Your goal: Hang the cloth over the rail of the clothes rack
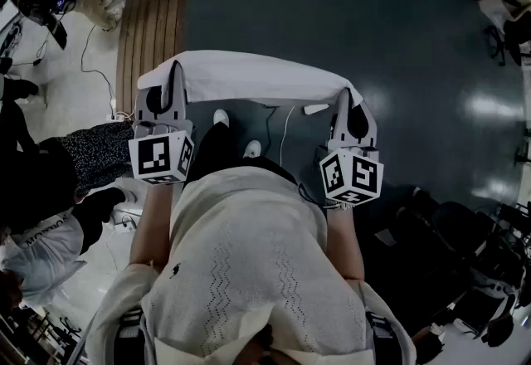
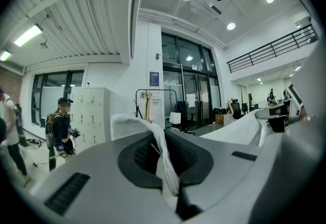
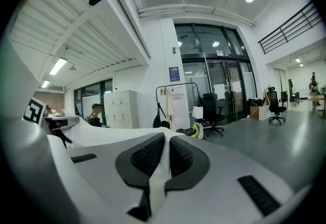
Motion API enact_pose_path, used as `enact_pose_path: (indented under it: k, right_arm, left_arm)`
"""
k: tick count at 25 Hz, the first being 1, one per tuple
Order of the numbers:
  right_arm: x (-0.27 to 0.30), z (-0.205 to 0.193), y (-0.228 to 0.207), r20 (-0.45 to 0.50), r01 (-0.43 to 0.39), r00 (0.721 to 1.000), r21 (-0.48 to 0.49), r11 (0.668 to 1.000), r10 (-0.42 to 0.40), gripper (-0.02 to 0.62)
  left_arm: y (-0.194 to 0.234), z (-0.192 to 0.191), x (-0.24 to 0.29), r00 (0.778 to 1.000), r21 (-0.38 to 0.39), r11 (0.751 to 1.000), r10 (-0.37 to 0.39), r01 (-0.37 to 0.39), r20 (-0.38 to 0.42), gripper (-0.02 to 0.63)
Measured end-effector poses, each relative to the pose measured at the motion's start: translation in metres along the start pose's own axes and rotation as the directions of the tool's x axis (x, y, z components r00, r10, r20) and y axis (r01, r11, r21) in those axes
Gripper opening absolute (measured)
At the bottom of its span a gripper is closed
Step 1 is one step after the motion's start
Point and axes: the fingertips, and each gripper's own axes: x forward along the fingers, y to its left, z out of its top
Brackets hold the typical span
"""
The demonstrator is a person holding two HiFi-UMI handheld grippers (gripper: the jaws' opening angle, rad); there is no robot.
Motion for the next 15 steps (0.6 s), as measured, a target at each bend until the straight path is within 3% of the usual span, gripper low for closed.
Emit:
enact_pose_path:
  k: [6, 12, 15]
  right_arm:
    - [0.062, 0.0, 0.001, -0.029, 0.021, 0.999, 0.014, 1.0, -0.021, 0.02]
    - [0.16, 0.007, 0.013, -0.063, 0.049, 0.997, 0.004, 0.999, -0.049, 0.02]
    - [0.214, 0.02, 0.023, -0.06, 0.079, 0.995, 0.004, 0.997, -0.079, 0.02]
  left_arm:
    - [0.023, -0.005, 0.062, 1.0, 0.012, 1.0, -0.02, 0.02, -0.017, 0.017]
    - [0.072, -0.016, 0.157, 0.998, -0.027, 0.999, -0.041, 0.04, -0.05, 0.017]
    - [0.1, -0.006, 0.208, 0.998, -0.001, 0.999, -0.051, 0.051, -0.035, 0.017]
